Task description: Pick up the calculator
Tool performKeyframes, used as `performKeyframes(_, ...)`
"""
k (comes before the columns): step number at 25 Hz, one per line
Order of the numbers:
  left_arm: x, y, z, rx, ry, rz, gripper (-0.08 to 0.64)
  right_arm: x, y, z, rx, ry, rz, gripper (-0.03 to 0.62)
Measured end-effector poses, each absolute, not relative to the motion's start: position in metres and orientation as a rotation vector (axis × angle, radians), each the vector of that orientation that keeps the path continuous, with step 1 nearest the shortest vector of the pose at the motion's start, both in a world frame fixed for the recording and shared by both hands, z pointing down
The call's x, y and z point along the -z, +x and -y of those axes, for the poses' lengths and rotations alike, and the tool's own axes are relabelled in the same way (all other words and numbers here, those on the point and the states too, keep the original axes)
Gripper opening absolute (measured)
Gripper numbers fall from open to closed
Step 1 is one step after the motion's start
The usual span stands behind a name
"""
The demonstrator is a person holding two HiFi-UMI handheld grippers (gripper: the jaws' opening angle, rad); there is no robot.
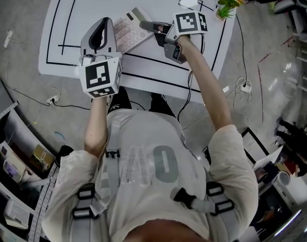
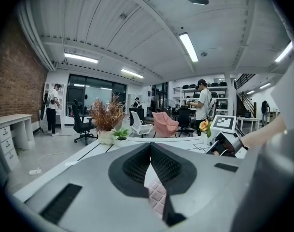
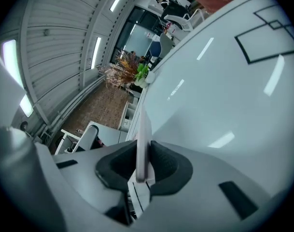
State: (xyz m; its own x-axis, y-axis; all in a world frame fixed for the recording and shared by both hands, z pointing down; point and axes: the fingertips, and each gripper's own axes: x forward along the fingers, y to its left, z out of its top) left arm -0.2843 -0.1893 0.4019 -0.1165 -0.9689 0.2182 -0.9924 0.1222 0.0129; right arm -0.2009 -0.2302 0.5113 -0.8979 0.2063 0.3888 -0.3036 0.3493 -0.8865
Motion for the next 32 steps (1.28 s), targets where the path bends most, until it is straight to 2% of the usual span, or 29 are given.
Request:
performKeyframes(8,-0.333,-0.282,0.191,-0.147,2.045,2.321,0.021,-0.433,-0.173,0.272,-1.41,0.254,2.438,0.075)
performKeyframes(20,-0.228,-0.247,0.194,-0.037,2.29,2.426,0.021,-0.296,-0.117,0.298,-0.707,0.739,2.794,0.075)
performKeyframes(27,-0.204,-0.223,0.198,0.039,2.394,2.389,0.021,-0.242,-0.083,0.277,-0.219,1.105,2.865,0.075)
performKeyframes(32,-0.197,-0.215,0.199,0.065,2.407,2.351,0.02,-0.224,-0.064,0.25,-0.013,1.337,2.854,0.075)
